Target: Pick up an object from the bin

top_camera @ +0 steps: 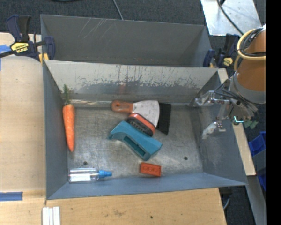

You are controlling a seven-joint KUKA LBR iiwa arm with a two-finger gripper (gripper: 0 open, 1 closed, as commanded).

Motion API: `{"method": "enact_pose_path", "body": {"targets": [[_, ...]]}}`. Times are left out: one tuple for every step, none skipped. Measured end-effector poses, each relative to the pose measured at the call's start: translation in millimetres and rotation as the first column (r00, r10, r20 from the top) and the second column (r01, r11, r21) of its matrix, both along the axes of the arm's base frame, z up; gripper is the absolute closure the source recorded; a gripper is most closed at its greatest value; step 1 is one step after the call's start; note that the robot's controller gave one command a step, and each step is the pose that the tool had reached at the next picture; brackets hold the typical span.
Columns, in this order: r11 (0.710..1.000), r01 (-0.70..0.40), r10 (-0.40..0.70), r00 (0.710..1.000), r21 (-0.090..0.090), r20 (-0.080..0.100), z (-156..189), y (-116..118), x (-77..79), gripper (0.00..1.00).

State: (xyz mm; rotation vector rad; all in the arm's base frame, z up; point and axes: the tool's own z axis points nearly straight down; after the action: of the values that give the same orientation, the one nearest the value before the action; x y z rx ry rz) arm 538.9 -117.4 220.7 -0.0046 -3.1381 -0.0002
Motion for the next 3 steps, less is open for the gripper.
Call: {"method": "enact_pose_path", "body": {"targets": [[1.000,-0.002,0.002,1.000,-0.001,0.007,3.6,0.3,1.6,0.00],[0.998,-0.057,0.057,0.998,-0.004,0.014,-17.3,19.9,39.3,0.00],[0.989,-0.149,0.149,0.989,-0.002,0.012,-67.9,33.3,49.9,0.00]]}}
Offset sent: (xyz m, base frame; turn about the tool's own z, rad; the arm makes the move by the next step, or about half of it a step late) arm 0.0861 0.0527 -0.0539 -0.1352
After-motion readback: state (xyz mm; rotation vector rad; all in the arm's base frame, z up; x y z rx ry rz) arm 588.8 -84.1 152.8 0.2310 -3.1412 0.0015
